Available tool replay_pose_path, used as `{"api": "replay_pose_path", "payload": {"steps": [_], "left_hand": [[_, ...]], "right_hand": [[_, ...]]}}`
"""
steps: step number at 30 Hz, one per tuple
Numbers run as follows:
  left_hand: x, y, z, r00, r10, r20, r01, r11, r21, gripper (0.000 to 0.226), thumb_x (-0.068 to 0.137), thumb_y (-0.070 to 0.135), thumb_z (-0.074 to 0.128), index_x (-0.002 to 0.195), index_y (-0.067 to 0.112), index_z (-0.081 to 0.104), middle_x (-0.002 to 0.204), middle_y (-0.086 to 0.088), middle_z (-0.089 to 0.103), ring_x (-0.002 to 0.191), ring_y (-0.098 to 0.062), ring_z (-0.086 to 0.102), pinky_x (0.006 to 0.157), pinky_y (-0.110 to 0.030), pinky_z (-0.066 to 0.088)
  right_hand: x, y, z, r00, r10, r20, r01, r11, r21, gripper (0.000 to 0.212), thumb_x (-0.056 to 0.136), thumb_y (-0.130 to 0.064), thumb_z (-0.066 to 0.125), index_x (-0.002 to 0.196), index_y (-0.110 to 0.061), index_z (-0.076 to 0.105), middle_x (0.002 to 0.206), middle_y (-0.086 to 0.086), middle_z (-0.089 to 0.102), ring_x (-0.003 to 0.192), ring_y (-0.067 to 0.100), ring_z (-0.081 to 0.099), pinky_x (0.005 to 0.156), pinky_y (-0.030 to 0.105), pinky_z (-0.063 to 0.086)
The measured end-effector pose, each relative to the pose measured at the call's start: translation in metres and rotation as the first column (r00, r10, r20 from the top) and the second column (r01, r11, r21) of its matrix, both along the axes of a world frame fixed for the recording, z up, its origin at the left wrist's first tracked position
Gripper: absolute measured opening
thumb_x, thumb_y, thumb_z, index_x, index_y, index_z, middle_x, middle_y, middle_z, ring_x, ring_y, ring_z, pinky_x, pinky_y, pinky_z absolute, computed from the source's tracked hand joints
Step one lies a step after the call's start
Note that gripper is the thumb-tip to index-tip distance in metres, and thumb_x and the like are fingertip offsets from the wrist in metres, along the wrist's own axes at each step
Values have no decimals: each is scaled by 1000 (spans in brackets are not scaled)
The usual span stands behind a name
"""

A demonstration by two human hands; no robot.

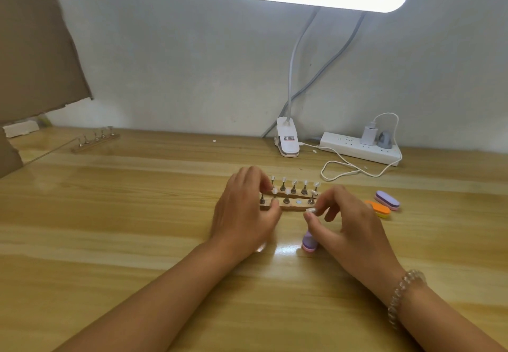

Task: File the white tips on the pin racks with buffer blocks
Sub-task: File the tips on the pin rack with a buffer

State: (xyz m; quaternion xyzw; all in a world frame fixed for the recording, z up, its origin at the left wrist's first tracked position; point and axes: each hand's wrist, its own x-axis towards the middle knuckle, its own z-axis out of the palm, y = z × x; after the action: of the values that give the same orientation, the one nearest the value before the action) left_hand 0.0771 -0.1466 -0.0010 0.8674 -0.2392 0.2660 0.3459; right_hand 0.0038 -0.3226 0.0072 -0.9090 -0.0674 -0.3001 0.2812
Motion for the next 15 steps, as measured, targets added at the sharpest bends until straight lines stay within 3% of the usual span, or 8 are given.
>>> {"api": "replay_pose_path", "payload": {"steps": [2,5,10,15], "left_hand": [[-8,-3,-1,990,-134,35,130,988,84,25,80,28,70,90,31,47,88,16,50,78,-3,42,64,-20,40],[-11,-4,-1,939,-318,-134,337,928,156,21,83,42,65,99,36,53,97,20,56,82,-2,53,67,-27,50],[-5,-3,-3,879,-413,-241,429,903,19,12,88,42,59,98,36,62,91,21,65,79,-5,63,67,-37,55],[-2,-4,-3,821,-468,-328,455,882,-119,10,85,39,65,92,32,62,92,17,72,67,-4,62,62,-27,48]], "right_hand": [[0,-1,0,1000,21,-7,-21,998,59,20,81,-28,74,85,-24,55,78,-15,59,73,7,59,69,28,45],[0,0,1,998,59,-11,-57,991,118,20,82,-21,76,87,-20,57,80,-12,62,74,9,62,67,28,49],[0,3,-1,992,115,-53,-108,987,116,17,84,-24,73,91,-20,58,82,-11,63,76,7,64,70,35,54],[2,2,-2,989,129,-71,-118,984,135,17,85,-22,73,92,-19,59,81,-10,65,77,5,65,70,33,56]]}}
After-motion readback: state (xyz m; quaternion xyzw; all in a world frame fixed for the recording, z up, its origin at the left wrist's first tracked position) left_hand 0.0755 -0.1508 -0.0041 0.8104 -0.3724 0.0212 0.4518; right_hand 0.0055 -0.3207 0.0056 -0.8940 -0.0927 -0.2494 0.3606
